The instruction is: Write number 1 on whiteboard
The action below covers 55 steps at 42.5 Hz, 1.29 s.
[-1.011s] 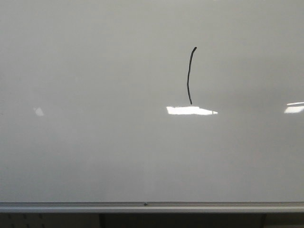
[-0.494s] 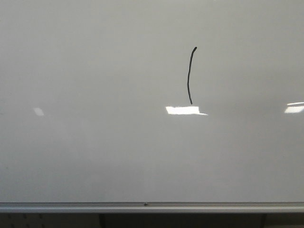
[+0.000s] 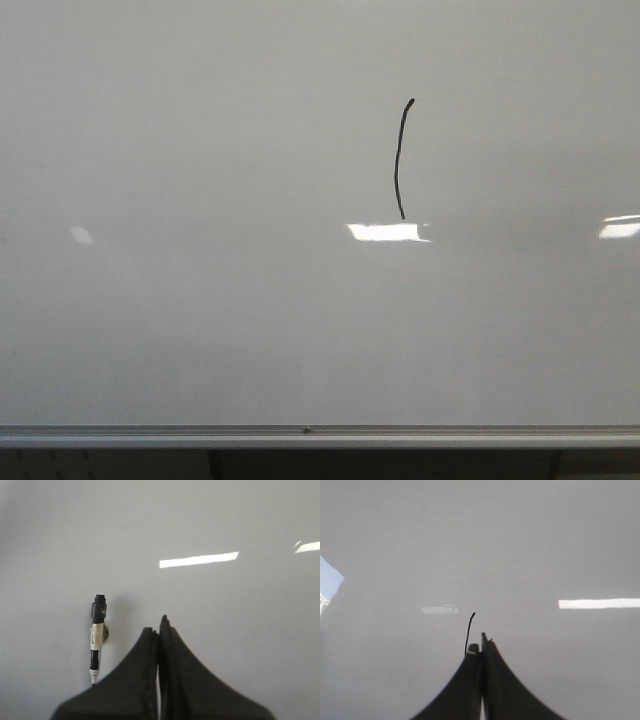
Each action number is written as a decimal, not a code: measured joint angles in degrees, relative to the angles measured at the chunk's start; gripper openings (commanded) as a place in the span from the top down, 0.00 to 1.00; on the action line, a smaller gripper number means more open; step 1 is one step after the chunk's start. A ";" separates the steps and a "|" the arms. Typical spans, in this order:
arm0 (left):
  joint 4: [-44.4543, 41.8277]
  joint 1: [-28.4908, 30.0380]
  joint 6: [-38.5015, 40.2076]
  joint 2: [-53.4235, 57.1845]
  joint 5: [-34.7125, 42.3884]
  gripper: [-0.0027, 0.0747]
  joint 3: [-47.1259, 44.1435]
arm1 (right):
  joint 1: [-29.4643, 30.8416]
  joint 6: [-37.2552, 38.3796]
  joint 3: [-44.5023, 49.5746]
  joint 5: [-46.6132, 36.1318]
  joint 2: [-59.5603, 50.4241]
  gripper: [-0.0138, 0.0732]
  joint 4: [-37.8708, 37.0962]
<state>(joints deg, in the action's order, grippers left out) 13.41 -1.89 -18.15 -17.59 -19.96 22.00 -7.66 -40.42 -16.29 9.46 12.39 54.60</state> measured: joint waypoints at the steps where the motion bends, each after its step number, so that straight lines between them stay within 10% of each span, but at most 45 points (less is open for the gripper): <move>1: 0.00 0.00 0.00 0.00 0.00 0.99 0.00 | 0.00 0.00 0.00 0.00 0.00 0.94 0.00; 55: -11.26 0.00 16.62 17.90 11.73 0.99 -22.52 | 0.00 -0.04 0.13 0.11 -0.09 0.94 0.00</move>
<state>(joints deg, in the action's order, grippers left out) 2.15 -1.89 -1.53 0.32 -8.23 -0.53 -7.66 -40.46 -16.16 9.57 12.31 54.60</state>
